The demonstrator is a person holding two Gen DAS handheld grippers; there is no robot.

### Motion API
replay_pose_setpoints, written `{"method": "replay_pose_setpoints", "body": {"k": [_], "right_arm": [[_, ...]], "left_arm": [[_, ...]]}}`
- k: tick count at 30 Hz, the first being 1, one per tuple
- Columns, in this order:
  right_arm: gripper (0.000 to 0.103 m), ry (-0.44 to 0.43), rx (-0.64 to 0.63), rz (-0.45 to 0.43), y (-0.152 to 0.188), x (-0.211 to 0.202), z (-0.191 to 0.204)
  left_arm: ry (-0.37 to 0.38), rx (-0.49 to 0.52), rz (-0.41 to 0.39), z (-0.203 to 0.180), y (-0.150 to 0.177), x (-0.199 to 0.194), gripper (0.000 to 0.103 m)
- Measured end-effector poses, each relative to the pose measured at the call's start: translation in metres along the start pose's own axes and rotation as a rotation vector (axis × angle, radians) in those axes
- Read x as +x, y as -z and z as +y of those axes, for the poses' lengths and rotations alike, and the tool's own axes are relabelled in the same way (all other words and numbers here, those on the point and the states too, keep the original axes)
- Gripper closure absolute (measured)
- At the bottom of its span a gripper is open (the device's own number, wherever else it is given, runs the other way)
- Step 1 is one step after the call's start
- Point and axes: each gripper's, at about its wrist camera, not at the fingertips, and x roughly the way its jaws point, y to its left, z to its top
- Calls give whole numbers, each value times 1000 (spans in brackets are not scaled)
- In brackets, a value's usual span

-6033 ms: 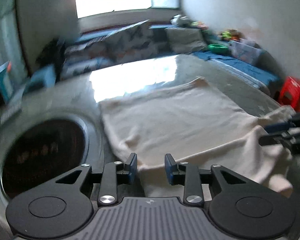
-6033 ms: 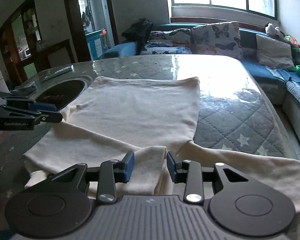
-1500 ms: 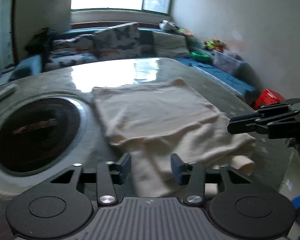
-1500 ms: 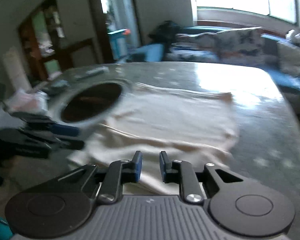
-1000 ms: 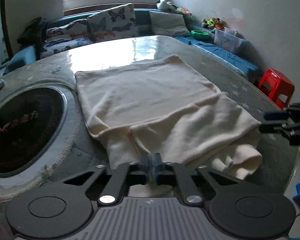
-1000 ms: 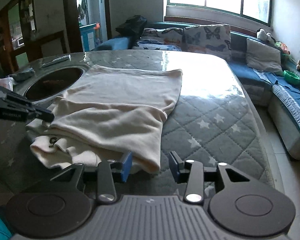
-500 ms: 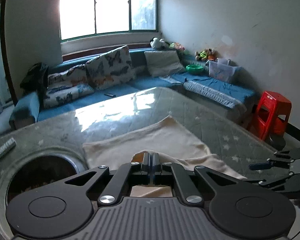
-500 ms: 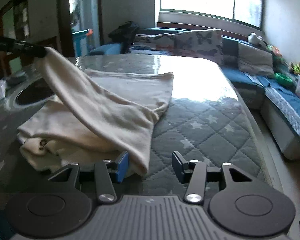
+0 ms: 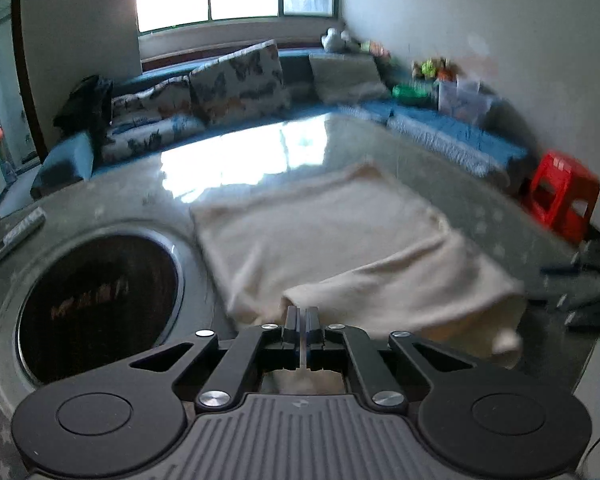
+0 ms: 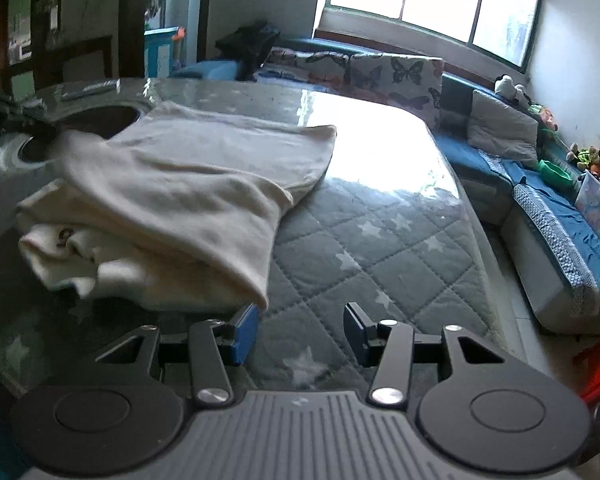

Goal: Fold clothes

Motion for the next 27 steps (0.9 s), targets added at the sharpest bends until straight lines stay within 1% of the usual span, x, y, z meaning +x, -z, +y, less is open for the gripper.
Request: {"method": "replay_pose_setpoints", "body": {"k": [2, 4, 5, 7, 8, 10, 13, 17, 18, 20, 23, 25, 27], "right_arm": [[56, -11, -5, 7, -2, -7, -4], [57, -25, -6, -5, -7, -13, -6], [57, -40, 2, -22, -13, -16, -7], [64, -79, 20, -52, -25, -19, -8], [65, -99, 27, -61, -30, -17, -8], [65, -155, 36, -79, -44, -7, -4], [67, -209, -7, -88, -61, 14, 9], [70, -249, -52, -78, -73, 37, 24], [70, -250, -51, -73, -75, 43, 25], [70, -253, -49, -63, -77, 54, 26], [72, -233, -53, -39, -74, 65, 25], [74, -219, -55, -21, -72, 72, 25], [74, -217, -56, -30, -73, 65, 22]], "left_arm": [[-6, 2, 34, 3, 8, 5, 97], [-24, -9, 51, 8, 12, 9, 97], [-22, -15, 48, 10, 12, 9, 97], [0, -23, 26, 9, 8, 8, 97], [16, -21, 12, 6, 5, 8, 97], [52, -8, -9, -2, -1, 11, 97], [85, -10, -13, -9, -8, 26, 97], [119, -15, -5, -12, -12, 45, 97], [121, -15, -2, -12, -13, 49, 97], [104, -20, 12, -9, -12, 58, 97], [91, -52, 40, 0, -6, 67, 97], [103, -65, 35, 6, -2, 65, 97], [102, -61, 29, 6, -4, 60, 96]]}}
